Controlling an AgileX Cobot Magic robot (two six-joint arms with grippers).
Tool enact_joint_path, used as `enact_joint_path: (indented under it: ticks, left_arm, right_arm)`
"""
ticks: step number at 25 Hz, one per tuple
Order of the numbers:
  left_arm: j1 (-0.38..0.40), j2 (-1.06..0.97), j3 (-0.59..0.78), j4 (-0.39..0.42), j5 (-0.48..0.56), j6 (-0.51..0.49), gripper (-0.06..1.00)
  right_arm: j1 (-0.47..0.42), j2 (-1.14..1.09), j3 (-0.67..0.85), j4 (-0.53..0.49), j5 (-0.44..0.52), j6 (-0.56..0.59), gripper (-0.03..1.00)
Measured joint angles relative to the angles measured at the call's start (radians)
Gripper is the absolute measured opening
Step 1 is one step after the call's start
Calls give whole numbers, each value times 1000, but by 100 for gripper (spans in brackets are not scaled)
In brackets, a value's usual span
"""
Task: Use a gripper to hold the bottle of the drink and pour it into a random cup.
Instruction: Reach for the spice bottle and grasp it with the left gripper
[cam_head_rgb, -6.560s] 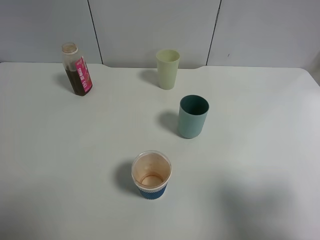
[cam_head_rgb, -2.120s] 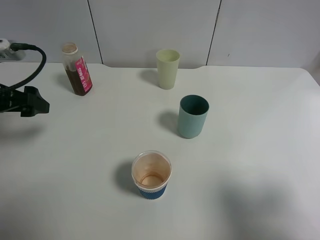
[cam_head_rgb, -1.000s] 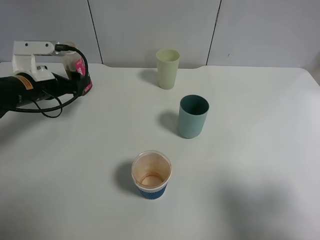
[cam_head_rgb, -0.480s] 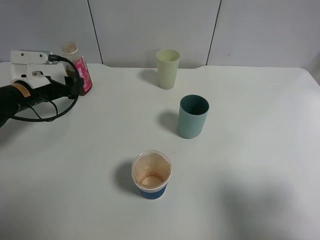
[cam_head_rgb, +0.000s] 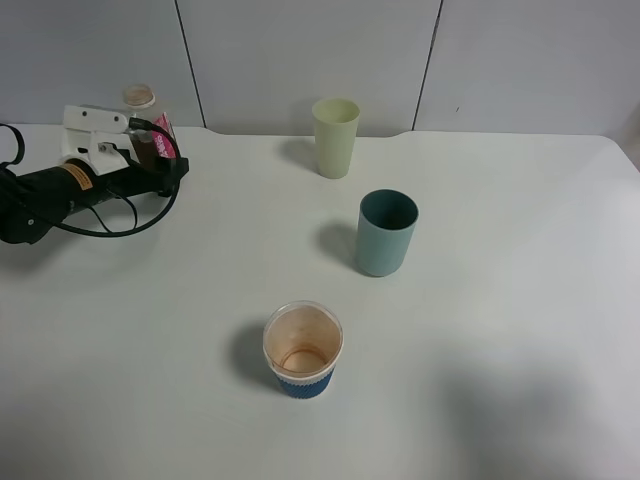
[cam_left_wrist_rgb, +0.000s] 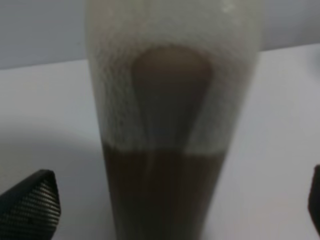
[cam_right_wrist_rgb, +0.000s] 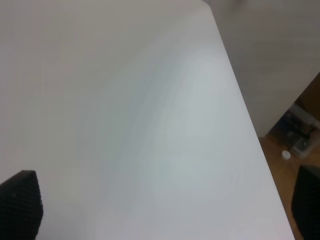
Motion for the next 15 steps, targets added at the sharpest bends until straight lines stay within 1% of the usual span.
enact_joint_path:
  ticks: [8, 15]
  left_arm:
    - [0, 41, -94, 3, 0, 0, 98]
    - [0, 41, -109, 3, -1, -1, 98]
  right_arm:
    - [0, 0, 0, 0, 0, 0, 99]
    - [0, 0, 0, 0, 0, 0, 99]
